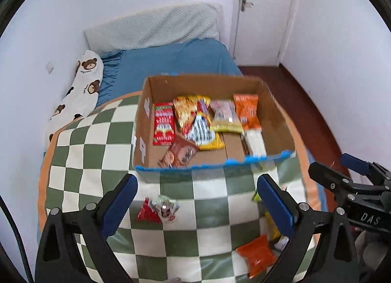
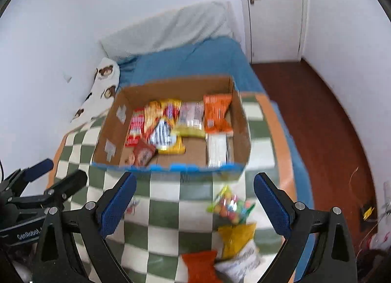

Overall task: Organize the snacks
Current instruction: 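Open both tools to release the packets and lift away from the box, then grasp the orange chip bag with left tool while right grasps white wafer bag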

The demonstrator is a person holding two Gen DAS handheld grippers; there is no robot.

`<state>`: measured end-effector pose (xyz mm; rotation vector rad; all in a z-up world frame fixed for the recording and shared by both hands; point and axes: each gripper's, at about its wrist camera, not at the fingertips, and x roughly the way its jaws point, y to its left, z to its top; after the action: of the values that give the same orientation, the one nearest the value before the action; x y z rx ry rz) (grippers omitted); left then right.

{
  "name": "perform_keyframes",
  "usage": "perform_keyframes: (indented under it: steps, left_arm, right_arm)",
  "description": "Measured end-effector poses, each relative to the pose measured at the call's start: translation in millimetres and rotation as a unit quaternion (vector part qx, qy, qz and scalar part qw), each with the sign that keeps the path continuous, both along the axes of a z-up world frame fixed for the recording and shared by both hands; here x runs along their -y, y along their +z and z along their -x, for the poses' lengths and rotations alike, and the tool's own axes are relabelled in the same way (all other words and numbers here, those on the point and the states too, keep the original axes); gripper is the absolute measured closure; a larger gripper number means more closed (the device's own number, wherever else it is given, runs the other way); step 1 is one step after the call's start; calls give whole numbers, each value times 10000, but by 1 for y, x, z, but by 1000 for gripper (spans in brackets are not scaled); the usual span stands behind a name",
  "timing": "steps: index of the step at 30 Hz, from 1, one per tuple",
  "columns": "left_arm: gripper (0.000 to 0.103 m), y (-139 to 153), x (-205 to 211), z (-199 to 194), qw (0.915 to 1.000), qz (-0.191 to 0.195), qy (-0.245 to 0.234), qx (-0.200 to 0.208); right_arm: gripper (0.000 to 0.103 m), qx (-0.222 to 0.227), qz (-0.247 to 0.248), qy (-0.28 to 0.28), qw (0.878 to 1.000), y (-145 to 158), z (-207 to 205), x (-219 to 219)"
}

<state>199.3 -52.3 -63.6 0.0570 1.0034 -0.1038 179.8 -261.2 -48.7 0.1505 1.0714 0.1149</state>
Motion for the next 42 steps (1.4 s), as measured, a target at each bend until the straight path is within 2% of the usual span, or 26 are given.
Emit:
perform_keyframes:
  steps: [2, 4, 5, 7, 10, 12, 15, 18, 20, 22, 23, 24, 25, 26, 29, 30, 32, 34, 37, 40, 42]
  left_arm:
    - [3, -17, 9, 7, 9996, -109, -188, -161]
    - [3, -41, 21, 12, 9977, -212, -409, -487]
    - [3, -53, 26, 14, 9961, -192, -490, -703]
    - [3, -84, 38, 16, 9893, 7, -670, -1299]
    - [3, -142, 54, 17, 9659, 419, -793, -2429]
    - [3, -181, 64, 18, 9421, 801, -735, -3172]
    - [3, -225, 73, 20, 9121, 1177, -476, -3897]
    - [3, -255, 80, 21, 8931, 1470, -203, -4246]
    - [4, -273, 86, 23, 8806, 1557, -63, -4475]
    - [4, -285, 92, 26, 8720, 1595, 27, -4628]
    - [4, -288, 95, 28, 8693, 1622, 41, -4669]
    - [4, -289, 100, 29, 8726, 1576, -19, -4623]
    - [13, -287, 105, 29, 8820, 1421, -166, -4491]
    - [23, -282, 110, 29, 8973, 1126, -418, -4247]
    - [25, -266, 114, 30, 9227, 524, -891, -3714]
    - [25, -259, 112, 31, 9312, 280, -993, -3496]
    - [26, -251, 99, 29, 9395, 24, -992, -3277]
    - [26, -245, 79, 25, 9439, -72, -840, -3194]
    - [26, -244, 51, 21, 9454, -81, -556, -3210]
    - [25, -250, 28, 25, 9425, 26, -265, -3330]
    - [24, -258, 22, 29, 9371, 219, -135, -3480]
  right_arm:
    - [5, -381, -109, -204, 9990, -22, 10, 15]
    - [19, -779, -427, -405, 9952, -47, 21, 33]
    - [33, -976, -626, -544, 9918, -61, 28, 44]
    - [34, -1237, -848, -863, 9849, -85, 42, 65]
    - [33, -1666, -1219, -1400, 9684, -123, 64, 93]
    - [29, -1993, -1544, -1687, 9529, -149, 73, 107]
    - [27, -2395, -1831, -2053, 9311, -185, 87, 120]
    - [27, -2699, -2066, -2379, 9099, -217, 96, 127]
    - [27, -2811, -2184, -2445, 9020, -232, 97, 126]
    - [33, -2763, -2180, -2466, 9029, -240, 97, 125]
    - [40, -2710, -2068, -2401, 9089, -240, 98, 123]
    - [44, -2683, -1969, -2322, 9140, -238, 96, 122]
    - [45, -2638, -1817, -2190, 9217, -235, 95, 119]
    - [47, -2620, -1622, -2040, 9292, -230, 94, 116]
    - [47, -2562, -931, -1500, 9504, -217, 95, 98]
    - [47, -2580, -785, -1344, 9535, -216, 94, 92]
    - [48, -2640, -484, -861, 9594, -216, 95, 69]
    - [50, -2686, -290, -465, 9617, -218, 94, 48]
    - [50, -2719, -169, 18, 9622, -223, 92, 16]
    - [50, -2798, -212, 256, 9595, -234, 83, -6]
    - [48, -2900, -210, 315, 9563, -240, 79, -12]
